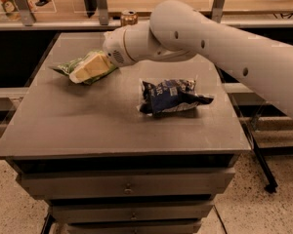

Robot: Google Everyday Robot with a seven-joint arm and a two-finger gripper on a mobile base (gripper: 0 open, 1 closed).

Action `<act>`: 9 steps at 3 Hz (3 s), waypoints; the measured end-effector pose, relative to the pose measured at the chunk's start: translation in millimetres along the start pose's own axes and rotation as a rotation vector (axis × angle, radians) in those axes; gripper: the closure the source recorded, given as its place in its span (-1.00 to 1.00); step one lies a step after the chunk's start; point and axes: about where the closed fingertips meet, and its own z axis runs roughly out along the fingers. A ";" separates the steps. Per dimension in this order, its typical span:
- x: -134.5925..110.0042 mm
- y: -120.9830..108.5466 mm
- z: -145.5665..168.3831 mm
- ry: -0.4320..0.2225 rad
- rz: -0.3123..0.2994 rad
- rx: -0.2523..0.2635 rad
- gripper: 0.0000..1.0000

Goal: Move green jalapeno chip bag near orange can

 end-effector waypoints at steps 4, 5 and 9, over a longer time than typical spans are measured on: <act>10.4 -51.5 44.1 0.116 -0.064 -0.021 -1.00; 24.7 -60.5 41.0 0.172 -0.084 -0.041 -1.00; 23.9 3.0 72.8 0.162 -0.143 -0.204 -0.19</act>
Offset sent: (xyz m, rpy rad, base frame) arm 0.0488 0.0326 -0.0247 -0.0280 0.0382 0.0267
